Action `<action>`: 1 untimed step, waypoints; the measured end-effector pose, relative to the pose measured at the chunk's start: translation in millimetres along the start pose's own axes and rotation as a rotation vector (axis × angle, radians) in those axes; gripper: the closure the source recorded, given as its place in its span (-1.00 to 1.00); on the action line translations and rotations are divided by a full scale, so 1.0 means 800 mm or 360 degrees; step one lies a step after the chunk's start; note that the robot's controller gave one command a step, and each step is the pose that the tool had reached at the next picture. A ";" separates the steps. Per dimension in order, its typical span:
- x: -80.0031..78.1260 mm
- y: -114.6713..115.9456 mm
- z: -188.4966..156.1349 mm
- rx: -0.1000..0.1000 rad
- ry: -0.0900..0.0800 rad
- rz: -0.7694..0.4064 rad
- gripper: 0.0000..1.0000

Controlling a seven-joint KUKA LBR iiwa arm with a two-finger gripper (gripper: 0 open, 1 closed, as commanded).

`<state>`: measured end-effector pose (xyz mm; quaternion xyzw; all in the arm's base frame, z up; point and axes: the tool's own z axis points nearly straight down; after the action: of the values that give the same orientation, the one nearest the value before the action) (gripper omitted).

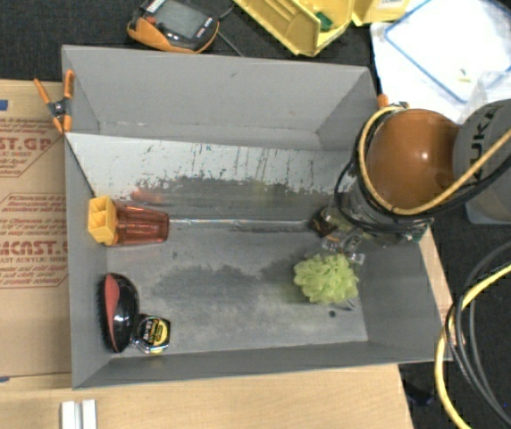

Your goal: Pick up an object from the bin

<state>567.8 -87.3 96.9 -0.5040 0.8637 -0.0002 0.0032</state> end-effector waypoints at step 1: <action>0.000 -0.001 -0.021 0.0004 -0.0001 0.0000 1.00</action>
Offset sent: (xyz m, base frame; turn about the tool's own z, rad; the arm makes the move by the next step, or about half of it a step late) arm 0.0006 -0.0001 0.0225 -0.0002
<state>568.4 -87.3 114.1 -0.5040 0.8637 -0.0011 0.0041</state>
